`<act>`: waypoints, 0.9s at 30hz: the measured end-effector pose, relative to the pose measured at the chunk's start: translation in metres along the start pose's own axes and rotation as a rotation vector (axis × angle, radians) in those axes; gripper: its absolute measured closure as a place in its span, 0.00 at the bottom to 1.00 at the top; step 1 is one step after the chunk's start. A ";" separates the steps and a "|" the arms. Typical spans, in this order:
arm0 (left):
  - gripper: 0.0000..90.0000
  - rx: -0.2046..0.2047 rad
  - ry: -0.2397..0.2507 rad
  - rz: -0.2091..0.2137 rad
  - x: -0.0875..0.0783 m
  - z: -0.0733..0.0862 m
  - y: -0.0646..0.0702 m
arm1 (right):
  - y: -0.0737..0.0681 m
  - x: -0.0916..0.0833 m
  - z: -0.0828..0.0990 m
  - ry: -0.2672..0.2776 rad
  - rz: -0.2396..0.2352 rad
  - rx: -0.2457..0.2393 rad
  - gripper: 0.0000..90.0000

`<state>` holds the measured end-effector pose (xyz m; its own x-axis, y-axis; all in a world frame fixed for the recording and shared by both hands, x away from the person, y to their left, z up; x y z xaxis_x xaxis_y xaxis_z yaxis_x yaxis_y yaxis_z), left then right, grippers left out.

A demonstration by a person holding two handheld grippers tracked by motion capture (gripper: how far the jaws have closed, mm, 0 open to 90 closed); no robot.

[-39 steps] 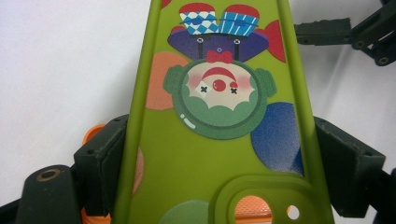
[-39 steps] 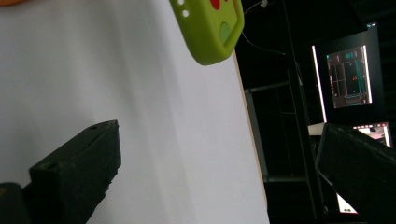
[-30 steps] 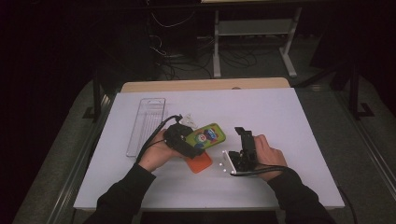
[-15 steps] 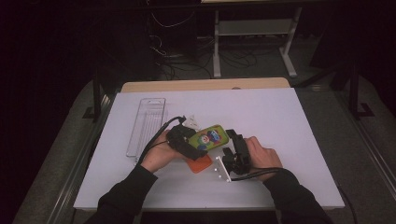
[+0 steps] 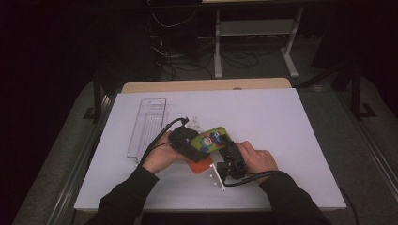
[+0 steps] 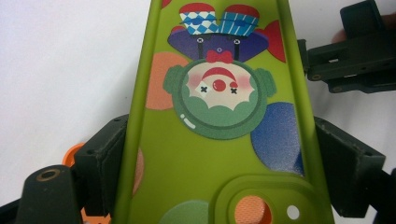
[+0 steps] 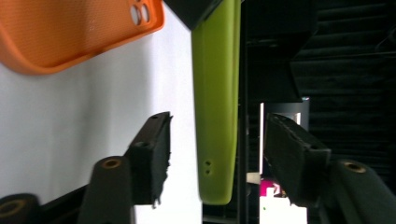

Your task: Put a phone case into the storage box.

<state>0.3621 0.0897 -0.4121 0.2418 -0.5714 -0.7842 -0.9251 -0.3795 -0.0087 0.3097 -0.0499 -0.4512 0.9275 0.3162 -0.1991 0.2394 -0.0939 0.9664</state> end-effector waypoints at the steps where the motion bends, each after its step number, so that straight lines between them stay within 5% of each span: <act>1: 0.18 0.005 -0.003 0.003 0.000 0.000 0.000 | 0.000 -0.001 -0.001 0.003 -0.002 0.008 0.51; 15: 0.17 -0.001 0.010 0.024 0.002 -0.001 0.003 | -0.003 -0.003 -0.005 0.031 -0.026 -0.049 0.79; 27: 0.17 -0.012 0.022 0.044 0.002 -0.001 0.002 | -0.004 -0.004 -0.006 0.021 -0.014 -0.067 0.84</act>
<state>0.3614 0.0872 -0.4133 0.2077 -0.6031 -0.7702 -0.9314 -0.3626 0.0328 0.3030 -0.0450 -0.4528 0.9178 0.3371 -0.2098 0.2320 -0.0266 0.9723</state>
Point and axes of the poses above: each handheld gripper's, and its own axes: x roughly forward along the jaws, z roughly out of its underside, y roughly to its right, the point moved 4 cm from there along x, roughly forward along the jaws, and after that the axes turned 3 degrees about x, right-handed, at the moved point
